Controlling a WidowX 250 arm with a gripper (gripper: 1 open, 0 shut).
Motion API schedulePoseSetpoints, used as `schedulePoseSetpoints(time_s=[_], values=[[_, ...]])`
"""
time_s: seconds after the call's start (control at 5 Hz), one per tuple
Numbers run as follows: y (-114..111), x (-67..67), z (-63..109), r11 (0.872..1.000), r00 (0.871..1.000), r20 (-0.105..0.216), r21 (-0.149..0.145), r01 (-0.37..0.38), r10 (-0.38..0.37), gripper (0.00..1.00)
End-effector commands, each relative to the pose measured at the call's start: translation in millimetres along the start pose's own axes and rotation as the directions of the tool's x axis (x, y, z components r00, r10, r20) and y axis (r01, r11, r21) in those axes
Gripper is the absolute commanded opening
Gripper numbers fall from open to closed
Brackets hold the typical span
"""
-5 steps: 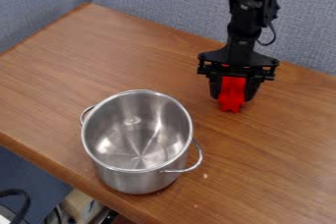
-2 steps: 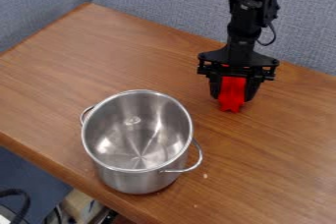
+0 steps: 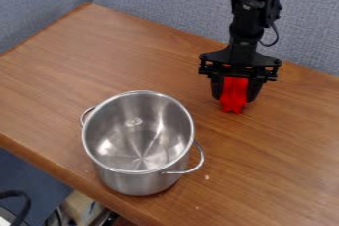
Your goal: Put the red object in the metal pot
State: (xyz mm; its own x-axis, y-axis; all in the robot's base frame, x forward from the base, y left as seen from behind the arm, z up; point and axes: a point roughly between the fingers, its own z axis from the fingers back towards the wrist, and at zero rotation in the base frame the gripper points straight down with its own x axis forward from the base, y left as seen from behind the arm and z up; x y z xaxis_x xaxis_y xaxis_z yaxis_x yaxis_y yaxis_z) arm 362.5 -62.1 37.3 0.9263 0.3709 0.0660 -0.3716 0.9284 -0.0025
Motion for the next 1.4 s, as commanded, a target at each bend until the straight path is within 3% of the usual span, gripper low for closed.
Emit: schedulePoseSetpoints(time_s=[0.0, 1.2], values=[[7.5, 7.4, 8.6, 1.0, 1.0, 0.024, -0.006, -0.02, 0.02, 0.0], [13.9, 6.6, 5.5, 1.0, 1.0, 0.021, 0.015, -0.023, 0.023, 0.0]])
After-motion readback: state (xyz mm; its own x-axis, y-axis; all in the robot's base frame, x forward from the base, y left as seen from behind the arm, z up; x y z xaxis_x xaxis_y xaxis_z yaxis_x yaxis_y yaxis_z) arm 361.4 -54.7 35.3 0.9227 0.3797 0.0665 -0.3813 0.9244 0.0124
